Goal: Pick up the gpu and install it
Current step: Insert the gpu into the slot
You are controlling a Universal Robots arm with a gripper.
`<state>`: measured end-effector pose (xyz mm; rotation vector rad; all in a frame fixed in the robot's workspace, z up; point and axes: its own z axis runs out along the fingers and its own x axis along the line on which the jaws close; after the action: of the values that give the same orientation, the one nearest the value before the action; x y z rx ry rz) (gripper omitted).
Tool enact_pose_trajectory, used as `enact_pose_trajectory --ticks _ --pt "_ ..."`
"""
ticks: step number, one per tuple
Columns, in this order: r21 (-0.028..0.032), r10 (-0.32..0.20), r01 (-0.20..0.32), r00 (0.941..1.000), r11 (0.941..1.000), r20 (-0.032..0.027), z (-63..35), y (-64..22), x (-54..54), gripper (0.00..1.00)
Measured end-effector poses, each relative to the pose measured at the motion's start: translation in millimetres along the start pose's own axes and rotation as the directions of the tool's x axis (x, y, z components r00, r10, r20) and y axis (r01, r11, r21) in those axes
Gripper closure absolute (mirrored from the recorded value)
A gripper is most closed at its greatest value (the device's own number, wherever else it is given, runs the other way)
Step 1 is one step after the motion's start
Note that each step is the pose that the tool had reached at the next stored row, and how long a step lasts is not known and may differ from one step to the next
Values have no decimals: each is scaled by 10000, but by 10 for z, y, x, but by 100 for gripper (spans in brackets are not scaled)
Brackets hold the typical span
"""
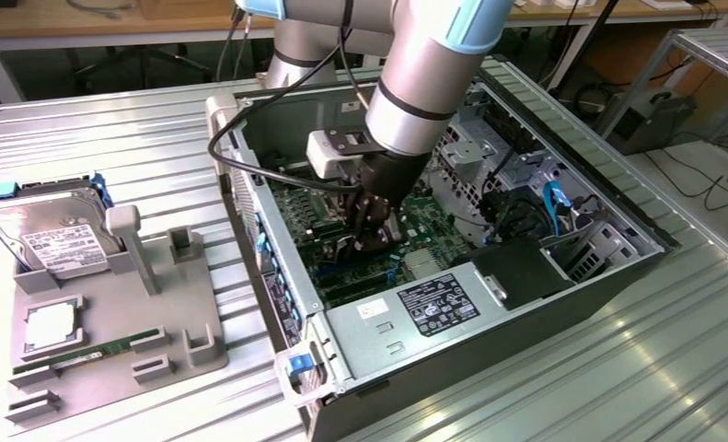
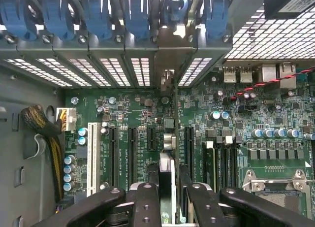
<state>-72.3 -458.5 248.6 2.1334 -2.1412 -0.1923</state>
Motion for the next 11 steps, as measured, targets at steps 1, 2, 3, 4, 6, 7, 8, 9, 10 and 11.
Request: enact_pose_trajectory --ticks 1,2,3,4,6,7,8,9,10,11 --pt "2 -2 2 10000 10000 1 -17 2 0 73" --pt "-1 -1 1 10000 10000 -7 -51 8 1 73" --pt "-3 -1 1 10000 10000 -9 -83 13 0 67" --pt "-3 -1 1 10000 10000 -10 -153 25 0 60" --pt "-3 -1 1 10000 10000 -11 -251 42 -1 55" --pt "-2 -1 1 10000 10000 -9 -296 50 -2 48" --pt "-3 -2 2 10000 10000 -9 -342 58 -3 48" --pt "-3 -3 3 10000 10000 -10 -381 66 -4 48" --pt "2 -2 2 10000 10000 -10 -402 73 -5 48" --pt "24 -2 2 10000 10000 -8 -405 81 -6 49"
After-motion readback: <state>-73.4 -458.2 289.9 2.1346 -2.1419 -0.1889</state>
